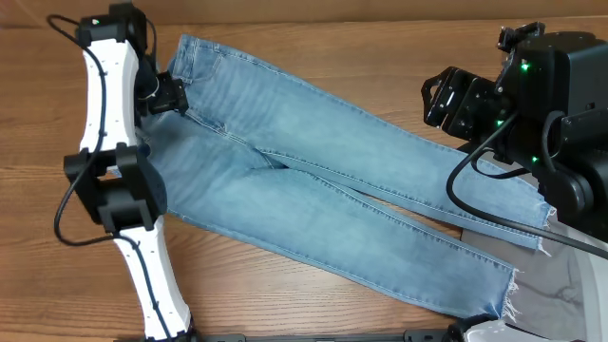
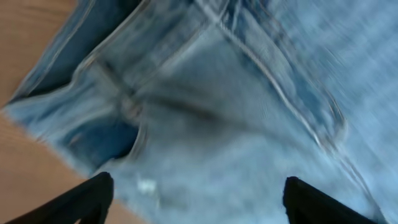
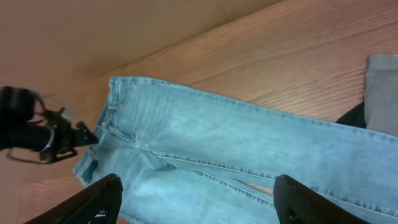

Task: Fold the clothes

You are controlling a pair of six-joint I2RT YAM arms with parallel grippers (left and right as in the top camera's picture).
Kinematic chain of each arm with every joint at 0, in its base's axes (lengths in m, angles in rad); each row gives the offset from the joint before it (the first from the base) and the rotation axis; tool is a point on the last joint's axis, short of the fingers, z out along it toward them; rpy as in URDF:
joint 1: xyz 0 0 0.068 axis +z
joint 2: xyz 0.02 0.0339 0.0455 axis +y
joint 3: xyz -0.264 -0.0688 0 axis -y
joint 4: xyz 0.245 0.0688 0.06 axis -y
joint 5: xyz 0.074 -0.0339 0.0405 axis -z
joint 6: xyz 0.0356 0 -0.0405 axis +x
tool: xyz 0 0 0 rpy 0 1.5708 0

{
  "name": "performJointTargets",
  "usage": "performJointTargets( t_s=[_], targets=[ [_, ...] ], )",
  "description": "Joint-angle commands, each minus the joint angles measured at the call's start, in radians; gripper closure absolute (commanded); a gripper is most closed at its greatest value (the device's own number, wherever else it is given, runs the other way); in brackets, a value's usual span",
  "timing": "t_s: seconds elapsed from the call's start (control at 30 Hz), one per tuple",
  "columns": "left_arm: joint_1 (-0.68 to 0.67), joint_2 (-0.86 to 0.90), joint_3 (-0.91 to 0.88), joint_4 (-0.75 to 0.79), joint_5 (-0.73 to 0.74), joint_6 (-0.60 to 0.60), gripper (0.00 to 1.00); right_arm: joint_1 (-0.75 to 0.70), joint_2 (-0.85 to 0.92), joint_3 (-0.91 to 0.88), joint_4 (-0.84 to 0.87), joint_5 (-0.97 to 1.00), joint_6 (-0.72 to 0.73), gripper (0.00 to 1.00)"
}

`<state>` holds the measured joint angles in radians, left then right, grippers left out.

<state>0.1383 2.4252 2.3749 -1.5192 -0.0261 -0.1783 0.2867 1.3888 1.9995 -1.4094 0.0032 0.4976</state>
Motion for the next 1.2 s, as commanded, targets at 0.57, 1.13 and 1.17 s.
performJointTargets(
  t_s=[0.57,1.13,1.17],
  targets=[
    [0.121,0.307,0.008,0.078,-0.068,-0.156,0.96,-0.008,0.068,0.01,-0.048,0.036,0.005,0.19],
    [0.615,0.132,0.009,0.021,0.025,-0.115,0.96,-0.008,0.309,0.009,-0.12,0.046,0.005,0.18],
    [0.616,0.105,0.009,0.025,0.032,-0.09,0.95,-0.008,0.327,0.009,-0.123,0.047,0.005,0.18]
  ],
)
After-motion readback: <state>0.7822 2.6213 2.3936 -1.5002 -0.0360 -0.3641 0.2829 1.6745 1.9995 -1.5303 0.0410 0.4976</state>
